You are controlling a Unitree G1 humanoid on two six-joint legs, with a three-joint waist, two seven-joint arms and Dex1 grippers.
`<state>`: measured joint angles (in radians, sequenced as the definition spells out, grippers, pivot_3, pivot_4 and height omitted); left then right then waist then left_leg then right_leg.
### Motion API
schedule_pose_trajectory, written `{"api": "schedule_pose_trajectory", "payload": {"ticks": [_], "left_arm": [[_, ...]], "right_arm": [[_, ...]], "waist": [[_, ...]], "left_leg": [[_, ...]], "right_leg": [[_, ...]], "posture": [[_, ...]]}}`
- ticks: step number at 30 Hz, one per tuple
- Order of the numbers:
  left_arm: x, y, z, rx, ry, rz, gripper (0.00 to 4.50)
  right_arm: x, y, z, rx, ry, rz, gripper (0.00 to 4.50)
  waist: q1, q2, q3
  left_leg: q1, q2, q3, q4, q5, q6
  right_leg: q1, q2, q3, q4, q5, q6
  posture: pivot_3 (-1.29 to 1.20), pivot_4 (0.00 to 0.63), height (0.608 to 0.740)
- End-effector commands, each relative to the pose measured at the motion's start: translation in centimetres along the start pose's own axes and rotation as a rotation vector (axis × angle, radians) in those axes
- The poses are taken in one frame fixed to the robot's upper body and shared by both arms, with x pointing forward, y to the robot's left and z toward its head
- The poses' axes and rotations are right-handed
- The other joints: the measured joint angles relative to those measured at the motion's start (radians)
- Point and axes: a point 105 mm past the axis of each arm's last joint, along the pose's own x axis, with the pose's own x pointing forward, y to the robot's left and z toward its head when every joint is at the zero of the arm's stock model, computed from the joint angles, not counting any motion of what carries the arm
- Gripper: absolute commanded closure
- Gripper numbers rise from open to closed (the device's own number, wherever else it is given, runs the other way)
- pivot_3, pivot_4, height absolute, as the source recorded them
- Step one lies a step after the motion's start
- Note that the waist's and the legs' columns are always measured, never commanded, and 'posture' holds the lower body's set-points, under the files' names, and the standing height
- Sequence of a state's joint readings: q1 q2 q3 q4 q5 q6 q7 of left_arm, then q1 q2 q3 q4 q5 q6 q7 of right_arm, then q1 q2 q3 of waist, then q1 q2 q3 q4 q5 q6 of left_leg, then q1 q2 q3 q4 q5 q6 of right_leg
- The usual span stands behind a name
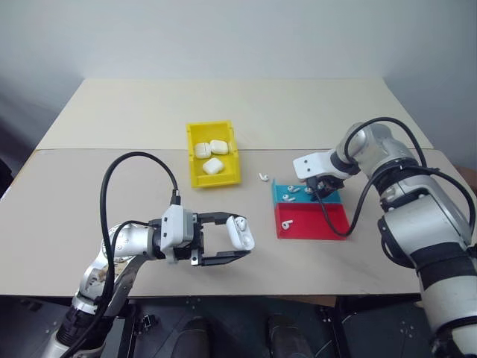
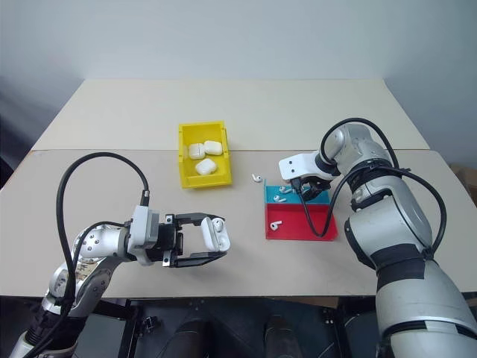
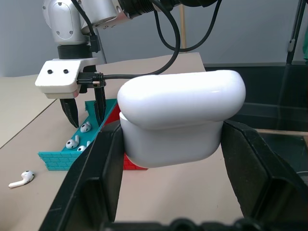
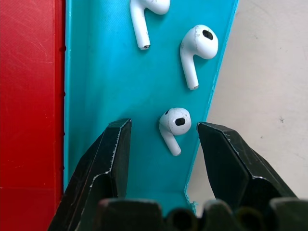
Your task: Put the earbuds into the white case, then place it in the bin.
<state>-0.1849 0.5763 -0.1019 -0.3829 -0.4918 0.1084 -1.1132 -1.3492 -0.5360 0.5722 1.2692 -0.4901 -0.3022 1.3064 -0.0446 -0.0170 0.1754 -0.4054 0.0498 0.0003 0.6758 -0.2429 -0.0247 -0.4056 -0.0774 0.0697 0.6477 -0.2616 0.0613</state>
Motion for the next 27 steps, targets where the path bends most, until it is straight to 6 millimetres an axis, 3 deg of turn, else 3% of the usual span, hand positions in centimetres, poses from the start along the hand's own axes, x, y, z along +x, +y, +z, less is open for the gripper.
{"api": "schedule_pose_trajectory", "payload": {"ticks": [1,16,21,27], "left_arm": [[0.13,-0.11,0.69,0.039,-0.017,-0.005,1.76],[0.23,-0.03,0.78,0.041,-0.022,-0.004,1.76],[0.28,-0.02,0.78,0.041,-0.022,-0.005,1.76],[0.28,-0.02,0.82,0.042,-0.025,-0.007,1.76]], "right_arm": [[-1.21,-1.19,0.82,-0.028,-0.022,-0.056,2.71],[-1.18,-1.21,0.60,-0.035,-0.010,-0.064,2.71],[-1.15,-1.20,0.65,-0.041,-0.014,-0.065,3.87],[-1.09,-1.20,0.69,-0.047,-0.015,-0.067,3.87]], "waist": [[0.000,0.000,0.000],[-0.001,0.000,0.000],[-0.001,0.000,0.000],[-0.001,0.000,0.000]], "left_leg": [[0.000,0.000,0.000,0.000,0.000,0.000],[0.000,0.000,0.000,0.000,0.000,0.000],[0.000,0.000,0.000,0.000,0.000,0.000],[0.000,0.000,0.000,0.000,0.000,0.000]], "right_leg": [[0.000,0.000,0.000,0.000,0.000,0.000],[0.000,0.000,0.000,0.000,0.000,0.000],[0.000,0.000,0.000,0.000,0.000,0.000],[0.000,0.000,0.000,0.000,0.000,0.000]], "posture": [[0.00,0.150,0.740],[0.00,0.150,0.740],[0.00,0.150,0.740],[0.00,0.150,0.740]]}}
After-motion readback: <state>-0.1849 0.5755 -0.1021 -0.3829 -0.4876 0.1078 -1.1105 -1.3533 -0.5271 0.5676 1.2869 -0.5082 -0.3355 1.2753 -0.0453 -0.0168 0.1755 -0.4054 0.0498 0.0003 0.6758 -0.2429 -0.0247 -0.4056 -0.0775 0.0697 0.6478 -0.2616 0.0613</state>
